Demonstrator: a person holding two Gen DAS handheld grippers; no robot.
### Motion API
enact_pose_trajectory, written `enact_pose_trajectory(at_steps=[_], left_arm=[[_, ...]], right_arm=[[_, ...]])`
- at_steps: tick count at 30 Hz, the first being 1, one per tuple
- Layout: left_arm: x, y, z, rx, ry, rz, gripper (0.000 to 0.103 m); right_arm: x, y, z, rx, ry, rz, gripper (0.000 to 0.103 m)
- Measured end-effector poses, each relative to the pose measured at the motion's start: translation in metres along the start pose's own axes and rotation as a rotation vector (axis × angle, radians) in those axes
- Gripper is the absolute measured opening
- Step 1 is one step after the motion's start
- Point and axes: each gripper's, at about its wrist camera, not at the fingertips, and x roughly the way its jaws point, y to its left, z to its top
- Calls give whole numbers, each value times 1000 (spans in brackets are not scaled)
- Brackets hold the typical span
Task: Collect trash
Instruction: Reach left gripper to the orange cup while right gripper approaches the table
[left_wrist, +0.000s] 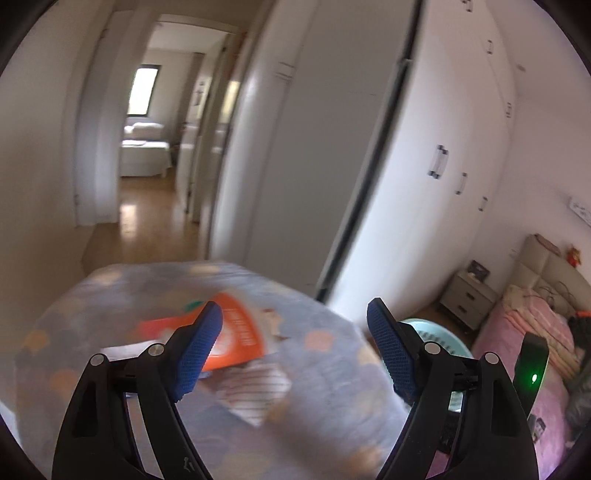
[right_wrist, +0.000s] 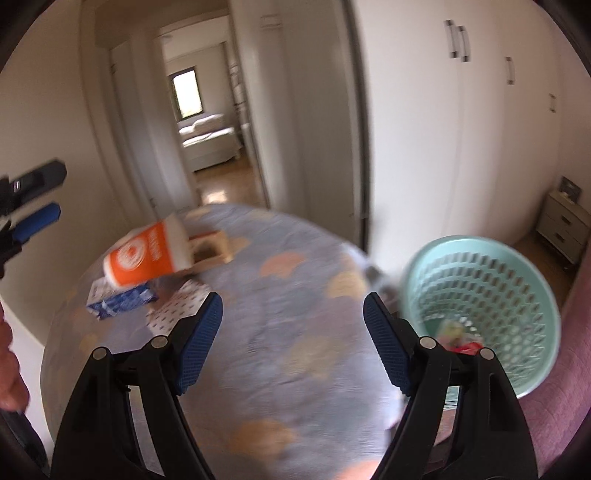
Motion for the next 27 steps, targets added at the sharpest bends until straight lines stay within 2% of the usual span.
enact_pose_trajectory(at_steps=[4, 6, 9, 13, 14, 19, 21, 24, 27], left_arm=[[-2, 36, 5, -13, 14, 54, 79], [-1, 57, 8, -30, 23, 71, 79], [6, 82, 11, -57, 53, 90, 81], [26, 94, 12, -32, 93, 115, 82], [36, 94, 13, -19, 120, 95, 84], [80, 90, 6, 27, 229, 18, 85], [99, 91, 4, 55, 270, -19, 89], [122, 96, 0, 57, 328, 1, 86], [123, 98, -8, 31, 375, -74, 82]], right_arm=[[22, 21, -10, -42, 16, 29, 72], [35, 31, -14, -59, 39, 48, 62], [51, 38, -20, -76, 74, 69, 52], [60, 40, -22, -82, 90, 84, 52], [62, 40, -22, -81, 93, 86, 52], [69, 34, -23, -57, 116, 94, 52], [70, 33, -23, -53, 116, 96, 52], [70, 34, -24, -60, 115, 99, 52], [70, 33, -23, -57, 110, 108, 52]])
